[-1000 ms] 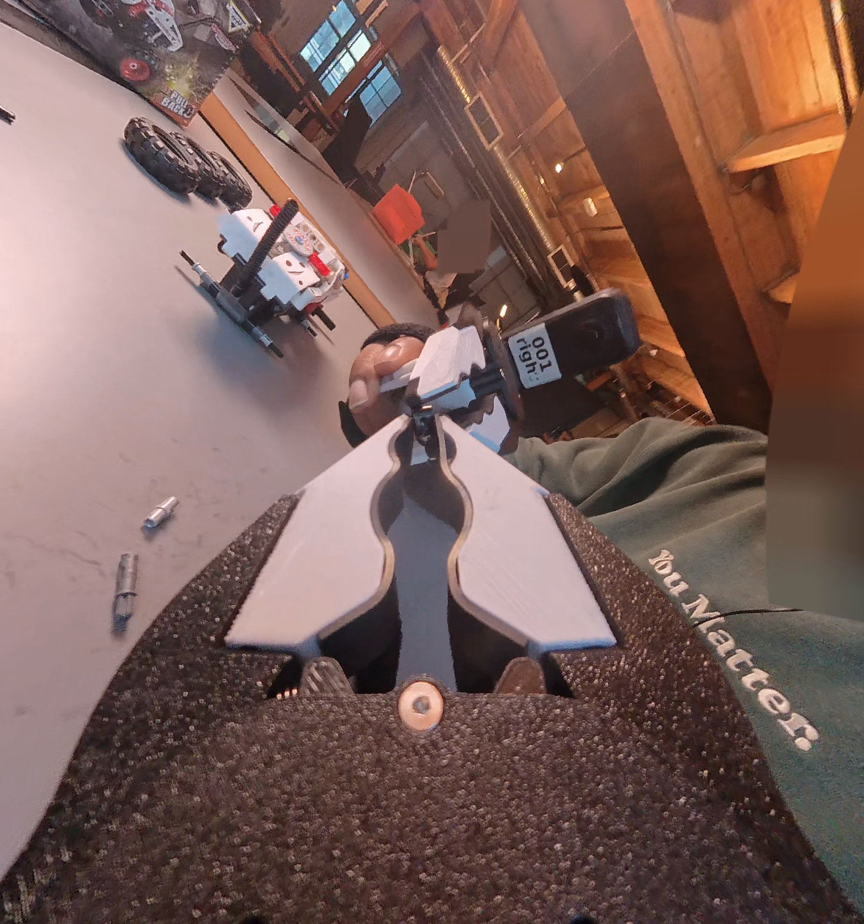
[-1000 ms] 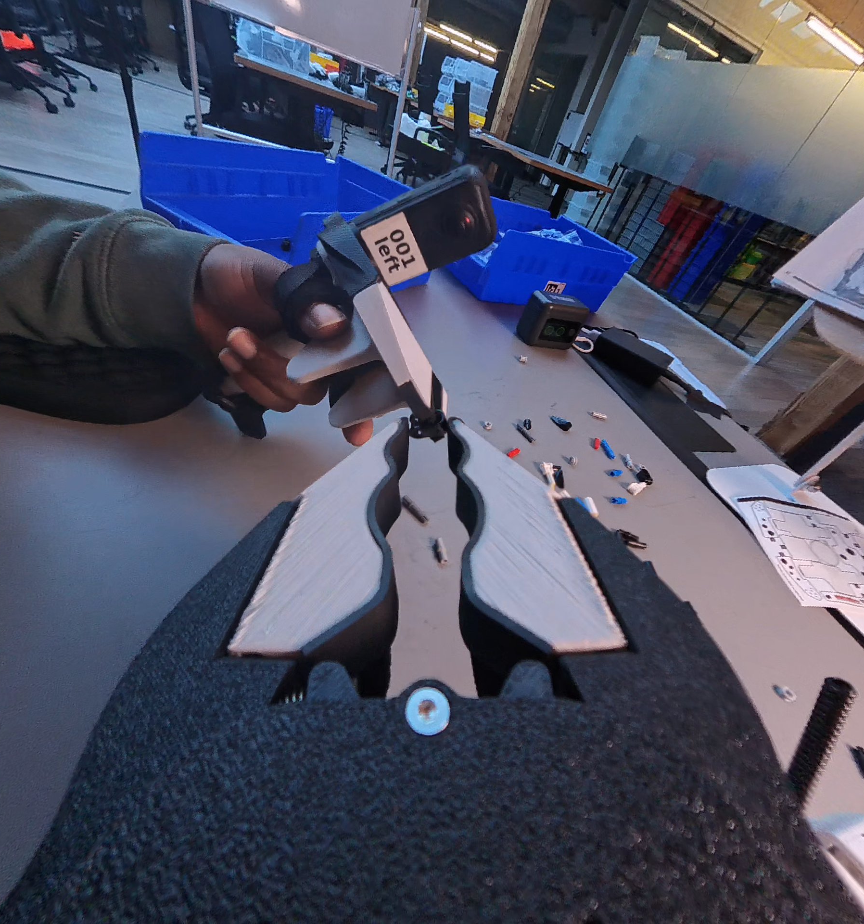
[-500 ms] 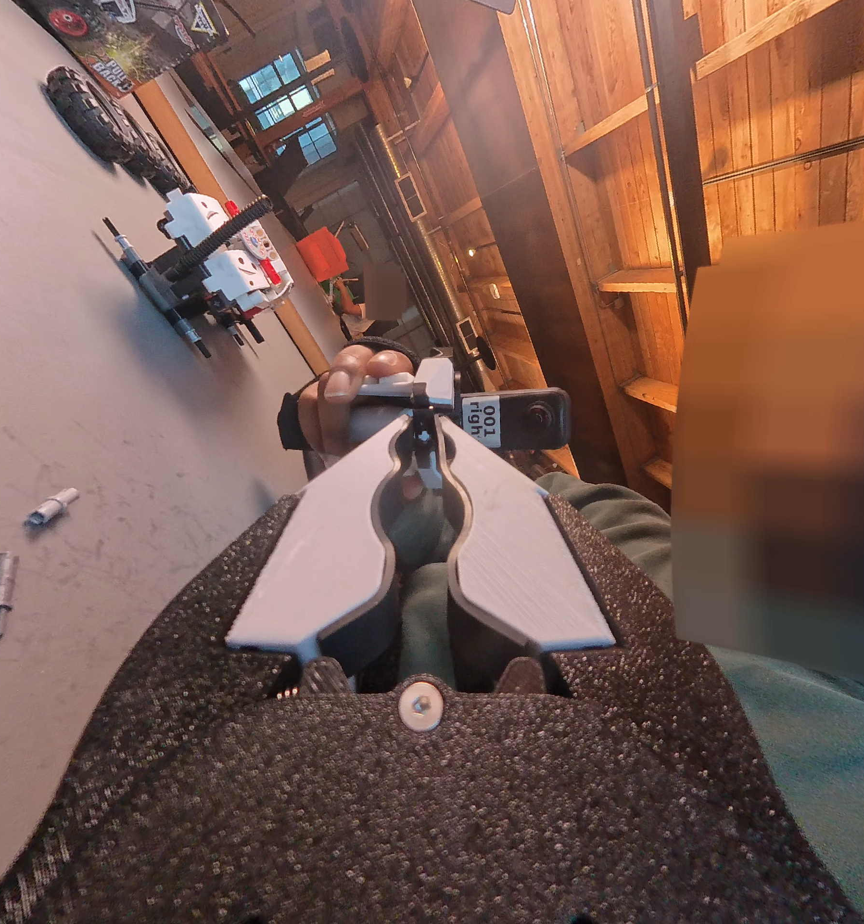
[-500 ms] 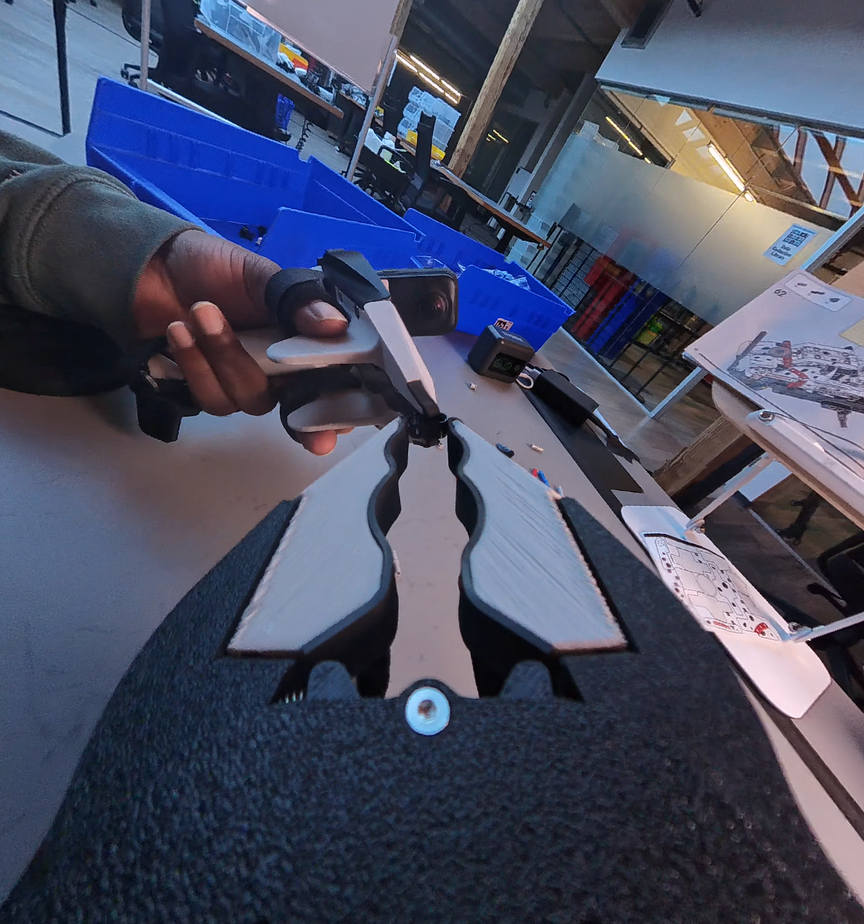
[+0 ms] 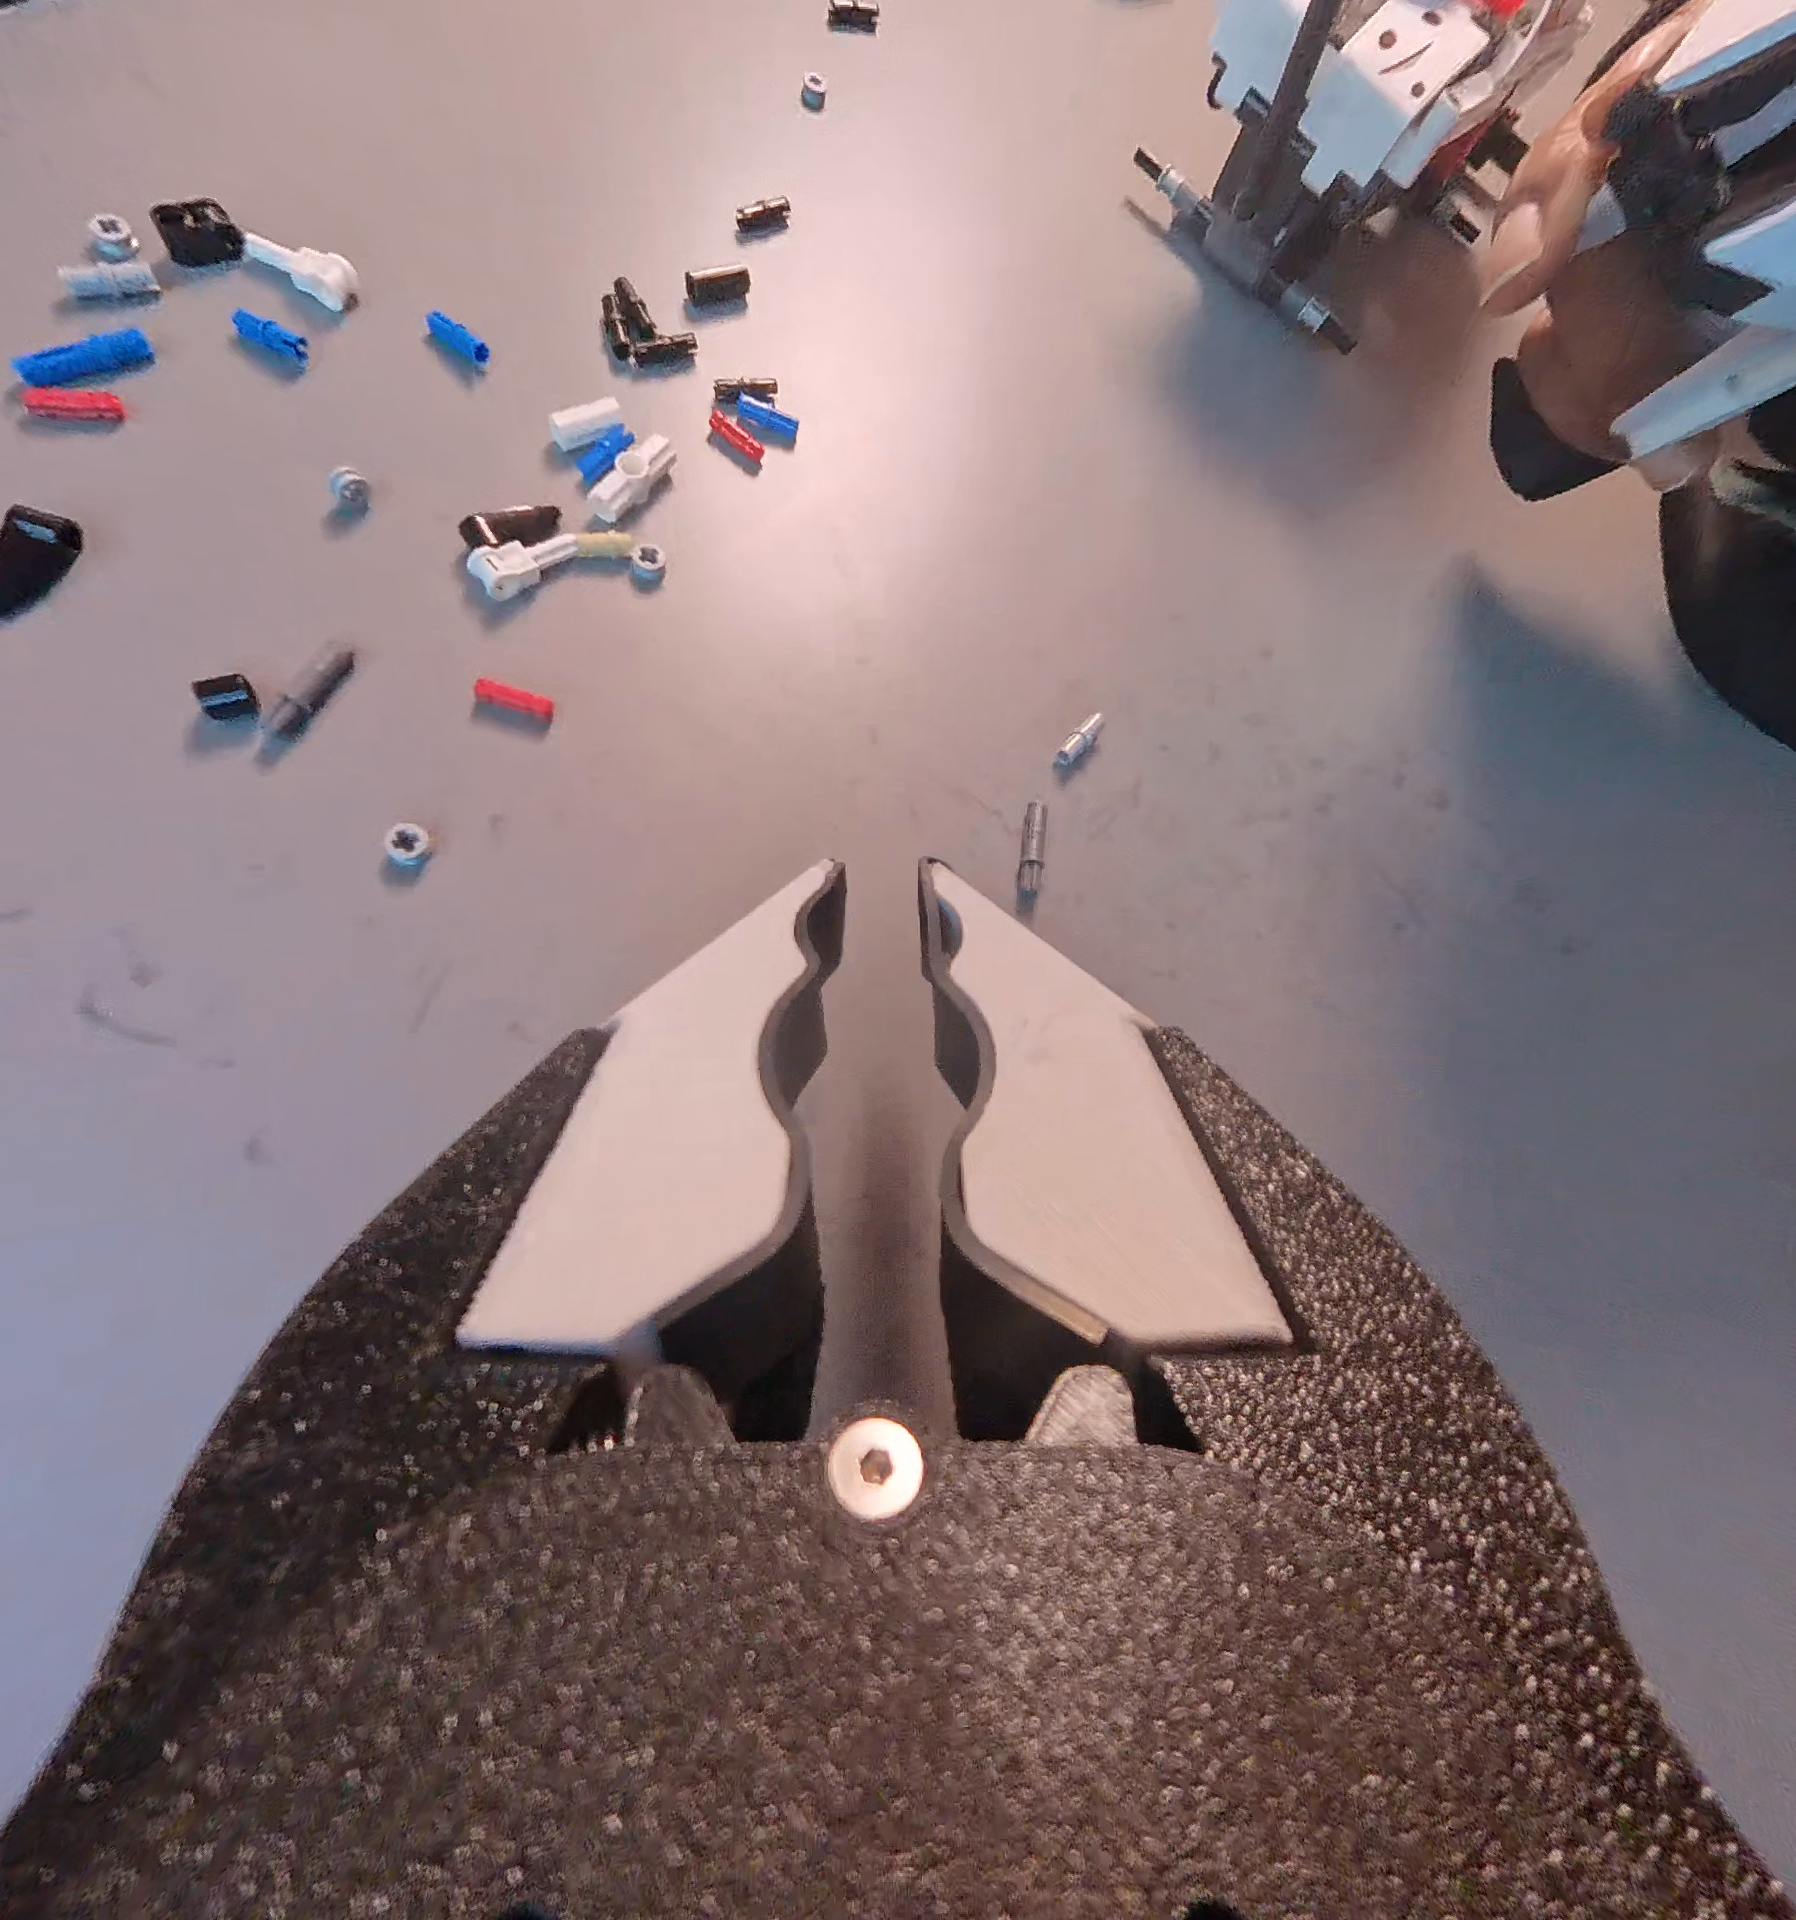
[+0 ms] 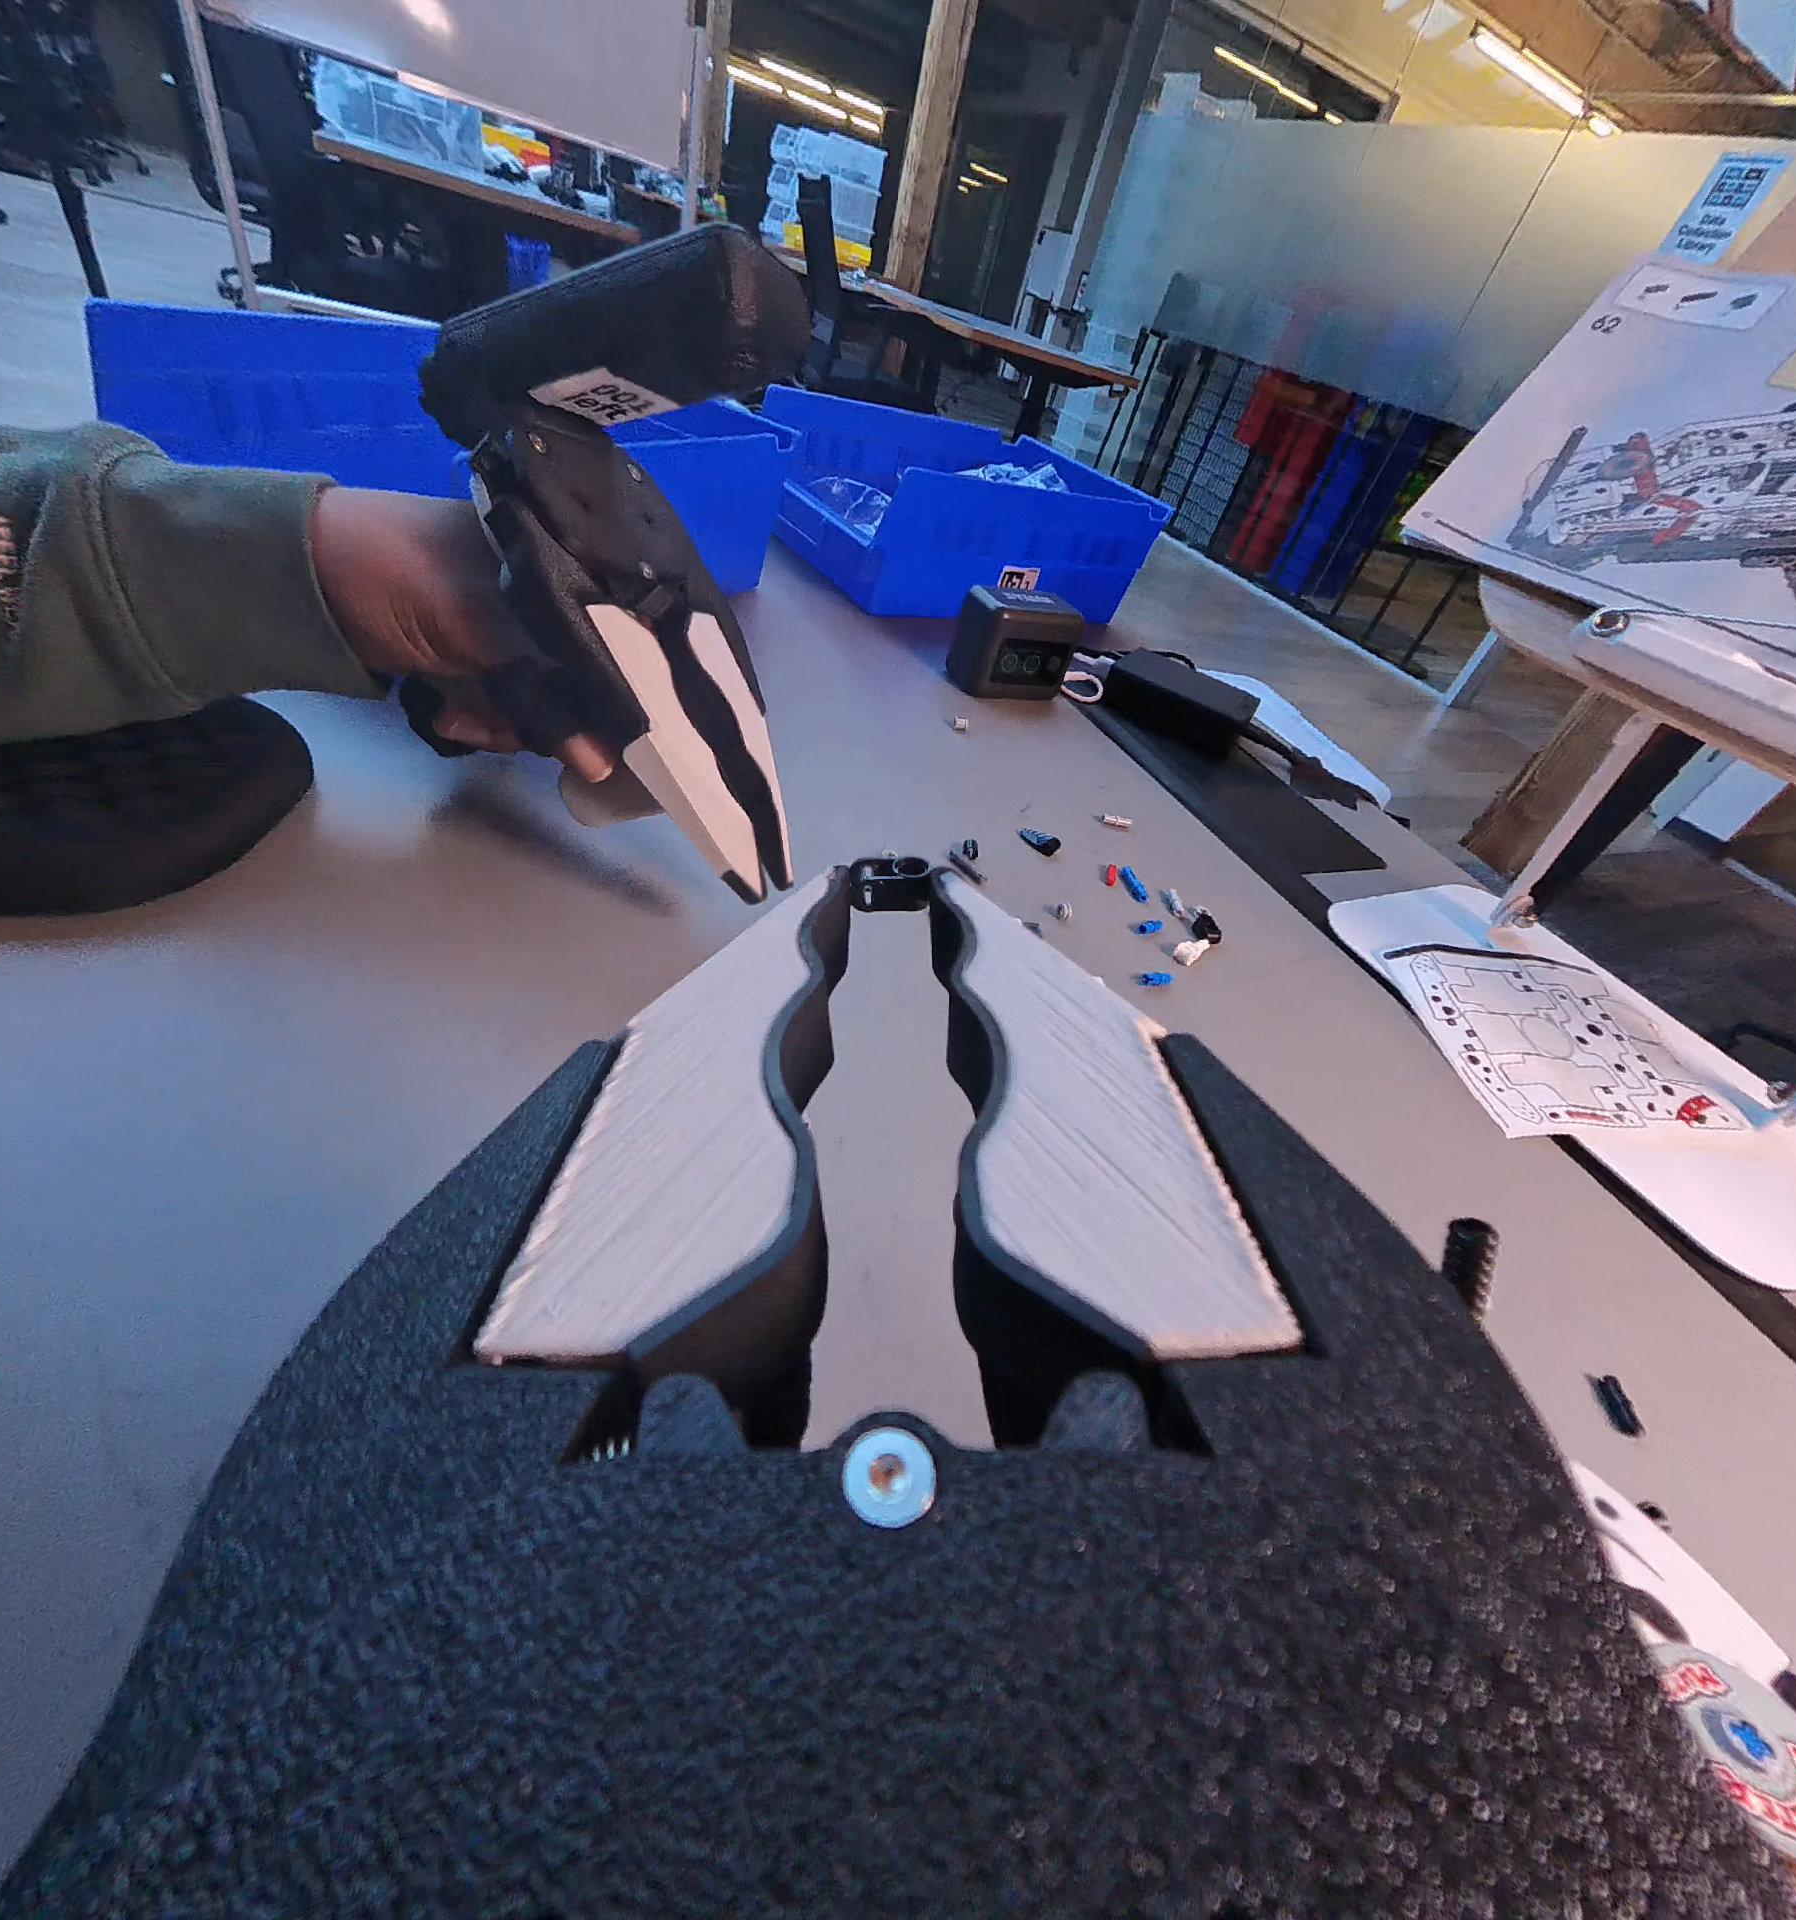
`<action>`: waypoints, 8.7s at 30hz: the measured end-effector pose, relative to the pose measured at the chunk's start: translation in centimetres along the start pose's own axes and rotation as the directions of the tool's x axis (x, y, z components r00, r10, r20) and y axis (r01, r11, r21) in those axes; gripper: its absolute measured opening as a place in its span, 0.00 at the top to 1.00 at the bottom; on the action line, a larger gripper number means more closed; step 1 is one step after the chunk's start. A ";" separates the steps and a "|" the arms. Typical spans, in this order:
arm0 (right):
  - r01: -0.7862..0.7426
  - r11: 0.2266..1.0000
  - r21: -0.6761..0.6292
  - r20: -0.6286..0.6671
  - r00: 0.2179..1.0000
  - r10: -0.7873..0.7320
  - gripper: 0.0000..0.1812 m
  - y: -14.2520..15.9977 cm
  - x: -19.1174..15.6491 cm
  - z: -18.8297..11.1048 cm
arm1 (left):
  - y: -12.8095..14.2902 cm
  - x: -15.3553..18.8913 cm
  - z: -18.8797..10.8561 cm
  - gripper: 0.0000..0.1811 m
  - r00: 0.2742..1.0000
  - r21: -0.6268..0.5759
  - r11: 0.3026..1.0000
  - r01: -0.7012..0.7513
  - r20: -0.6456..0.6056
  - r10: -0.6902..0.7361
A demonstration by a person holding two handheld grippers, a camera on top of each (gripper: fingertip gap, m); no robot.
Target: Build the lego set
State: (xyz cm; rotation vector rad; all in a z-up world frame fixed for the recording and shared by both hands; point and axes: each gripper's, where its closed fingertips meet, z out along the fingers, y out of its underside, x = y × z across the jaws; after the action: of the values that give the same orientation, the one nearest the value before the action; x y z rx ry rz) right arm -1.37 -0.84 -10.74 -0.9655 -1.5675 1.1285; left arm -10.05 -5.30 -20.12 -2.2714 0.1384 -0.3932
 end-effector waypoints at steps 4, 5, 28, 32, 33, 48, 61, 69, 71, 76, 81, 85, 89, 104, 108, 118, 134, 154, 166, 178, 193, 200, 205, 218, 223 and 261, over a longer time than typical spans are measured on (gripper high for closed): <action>0.012 1.000 -0.016 0.007 1.000 -0.012 0.92 0.2 -0.2 0.0 | 1.2 1.1 2.2 0.93 0.994 -0.077 0.992 -0.105 -0.006 0.105; 0.013 1.000 -0.019 0.007 1.000 -0.013 0.92 0.2 -0.2 0.0 | 1.5 1.2 2.5 0.93 0.988 -0.102 0.983 -0.149 0.010 0.151; -0.064 0.998 -0.023 0.156 0.985 0.067 0.92 1.0 -1.7 -0.2 | 2.0 4.9 3.5 0.98 0.928 -0.096 0.929 -0.358 -0.148 0.342; -0.036 0.999 -0.023 0.255 0.966 0.041 0.92 1.3 -2.8 -1.0 | 0.1 8.3 2.6 0.98 0.907 0.038 0.944 -0.329 -0.265 0.327; -0.032 0.999 -0.025 0.281 0.959 0.038 0.92 1.4 -3.2 -1.3 | -1.0 9.3 1.8 0.98 0.898 0.099 0.943 -0.317 -0.289 0.332; -0.223 0.974 -0.038 0.534 0.820 0.208 0.92 1.0 -6.7 -2.7 | -3.2 14.4 -1.2 0.98 0.813 0.188 0.978 -0.091 -0.553 0.182; -0.153 0.986 -0.071 0.521 0.837 0.167 0.92 1.8 -7.0 -2.5 | -2.4 14.8 -0.7 0.98 0.803 0.150 0.983 -0.102 -0.571 0.171; -0.078 0.992 -0.101 0.516 0.849 0.119 0.92 2.5 -7.4 -2.5 | -1.8 14.6 -0.1 0.98 0.811 0.113 0.988 -0.108 -0.565 0.153; -0.054 0.992 -0.118 0.516 0.850 0.107 0.92 2.8 -7.5 -2.4 | -1.5 14.6 0.1 0.98 0.816 0.093 0.988 -0.124 -0.558 0.155; 0.022 0.986 -0.166 0.514 0.855 0.068 0.92 3.8 -7.8 -2.4 | -0.6 14.5 0.7 0.98 0.829 0.052 0.985 -0.165 -0.534 0.167; 0.088 0.969 -0.231 0.550 0.833 0.056 0.92 4.9 -8.6 -2.6 | 0.4 14.8 1.2 0.98 0.826 0.016 0.975 -0.220 -0.529 0.195; 0.081 0.964 -0.252 0.545 0.835 0.072 0.92 5.3 -8.6 -2.6 | 0.5 14.7 1.6 0.98 0.829 0.018 0.976 -0.218 -0.524 0.195; 0.081 0.963 -0.259 0.534 0.843 0.072 0.92 5.5 -8.6 -2.3 | 0.4 14.6 1.8 0.99 0.828 0.022 0.981 -0.191 -0.533 0.173; 0.005 0.986 -0.168 0.473 0.878 0.076 0.92 3.4 -7.2 -2.0 | -2.0 14.3 0.7 0.98 0.828 0.150 0.982 -0.115 -0.532 0.178; -0.032 0.995 -0.098 0.440 0.895 0.072 0.92 2.0 -6.4 -2.0 | -2.9 13.8 -0.1 0.95 0.842 0.210 0.970 -0.124 -0.494 0.215; -0.058 0.994 -0.090 0.489 0.867 0.095 0.92 1.2 -7.5 -2.4 | -2.5 15.0 -1.0 0.98 0.809 0.239 0.934 -0.265 -0.471 0.350; 0.033 0.989 -0.147 0.488 0.872 0.043 0.93 3.1 -8.2 -2.0 | -1.4 14.7 0.1 0.99 0.815 0.189 0.928 -0.320 -0.445 0.372; 0.186 0.967 -0.174 0.380 0.919 -0.108 0.92 4.6 -6.9 -1.1 | -1.2 12.7 1.0 0.97 0.832 0.182 0.889 -0.420 -0.312 0.458; 0.192 0.936 -0.293 0.343 0.935 -0.084 0.89 7.1 -6.6 -0.1 | 1.4 10.6 1.6 0.98 0.856 -0.011 0.892 -0.453 -0.284 0.431; 0.091 0.880 -0.466 0.238 0.971 0.026 0.89 9.3 -3.6 1.9 | 3.8 9.3 2.8 0.97 0.873 -0.150 0.882 -0.446 -0.291 0.392; 0.147 0.863 -0.484 0.438 0.894 0.093 0.87 8.1 -5.5 2.0 | 3.9 9.1 2.5 0.93 0.877 -0.139 0.896 -0.421 -0.317 0.363; 0.269 0.864 -0.426 0.528 0.849 -0.005 0.87 8.4 -8.5 0.4 | 3.7 9.1 2.8 0.98 0.875 -0.122 0.900 -0.419 -0.316 0.365; 0.234 0.871 -0.432 0.486 0.874 0.006 0.86 8.4 -7.9 1.1 | 2.1 9.9 2.3 0.98 0.837 -0.001 0.875 -0.485 -0.291 0.463; 0.099 0.968 -0.231 0.407 0.913 0.004 0.92 3.5 -6.2 1.3 | -2.0 10.5 0.6 0.97 0.804 0.229 0.808 -0.543 -0.138 0.579; 0.301 0.933 -0.198 0.323 0.919 -0.228 0.91 3.4 -5.7 1.9 | -2.3 9.7 0.5 0.95 0.854 0.225 0.861 -0.456 -0.161 0.495; 0.502 0.863 -0.053 -0.009 0.864 -0.503 0.91 0.2 -4.3 3.0 | -6.0 10.2 -1.9 0.96 0.871 0.377 0.921 0.096 -0.480 0.106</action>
State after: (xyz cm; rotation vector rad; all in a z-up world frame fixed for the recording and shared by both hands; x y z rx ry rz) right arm -3.26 -5.45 -12.36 -0.5411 -1.7029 0.7074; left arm -1.14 -4.92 -12.01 -1.7336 0.2987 -0.9142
